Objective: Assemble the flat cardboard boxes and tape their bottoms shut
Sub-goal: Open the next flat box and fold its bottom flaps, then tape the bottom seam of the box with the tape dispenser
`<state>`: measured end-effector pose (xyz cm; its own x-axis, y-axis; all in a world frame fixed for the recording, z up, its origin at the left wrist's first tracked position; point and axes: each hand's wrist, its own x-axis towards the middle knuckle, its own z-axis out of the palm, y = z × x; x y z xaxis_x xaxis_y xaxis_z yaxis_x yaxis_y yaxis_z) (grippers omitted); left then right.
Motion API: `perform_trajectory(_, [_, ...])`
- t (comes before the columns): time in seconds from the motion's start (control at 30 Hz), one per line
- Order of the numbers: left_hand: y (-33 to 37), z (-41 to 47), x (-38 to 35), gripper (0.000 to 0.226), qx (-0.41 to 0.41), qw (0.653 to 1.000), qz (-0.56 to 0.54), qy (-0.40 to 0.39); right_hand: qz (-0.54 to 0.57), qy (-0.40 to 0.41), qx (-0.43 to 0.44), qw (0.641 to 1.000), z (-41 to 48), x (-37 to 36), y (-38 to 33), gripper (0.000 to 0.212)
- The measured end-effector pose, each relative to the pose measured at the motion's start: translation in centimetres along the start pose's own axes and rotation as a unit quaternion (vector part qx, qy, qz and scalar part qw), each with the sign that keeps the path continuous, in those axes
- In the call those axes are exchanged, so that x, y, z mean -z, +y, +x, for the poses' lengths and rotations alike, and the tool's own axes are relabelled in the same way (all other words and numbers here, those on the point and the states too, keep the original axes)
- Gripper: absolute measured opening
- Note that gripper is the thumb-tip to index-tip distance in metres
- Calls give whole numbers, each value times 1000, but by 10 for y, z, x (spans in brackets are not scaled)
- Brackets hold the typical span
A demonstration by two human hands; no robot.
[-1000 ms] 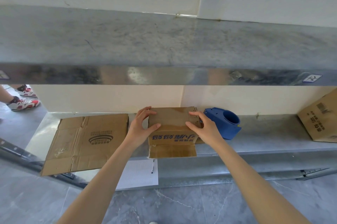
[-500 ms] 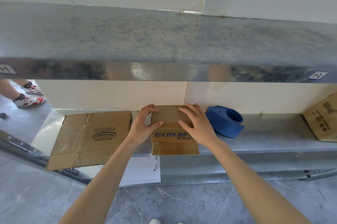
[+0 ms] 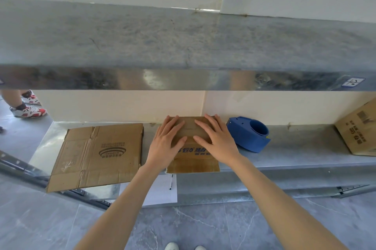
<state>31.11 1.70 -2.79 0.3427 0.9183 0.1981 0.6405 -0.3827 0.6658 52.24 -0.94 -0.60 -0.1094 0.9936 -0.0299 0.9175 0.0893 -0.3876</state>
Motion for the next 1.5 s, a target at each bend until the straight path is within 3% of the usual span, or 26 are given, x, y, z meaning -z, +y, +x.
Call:
perform_trajectory(0.3, [-9, 0, -2, 84, -13, 999, 25, -22, -29, 18, 48, 998, 1, -5, 6, 76])
perform_trajectory(0.93, [-7, -1, 0, 70, 7, 999, -31, -23, 30, 39, 14, 999, 2, -9, 5, 82])
perform_trajectory(1.2, [-3, 0, 2, 76, -8, 998, 59, -20, 42, 34, 15, 998, 2, -5, 3, 82])
perform_trajectory(1.37, [-3, -1, 4, 73, -8, 997, 77, -23, 189, 32, 8, 981, -2, 5, 5, 65])
perform_trajectory(1.5, [-4, -1, 4, 68, -13, 997, 75, -14, 187, 131, -22, 973, -9, 15, 25, 51])
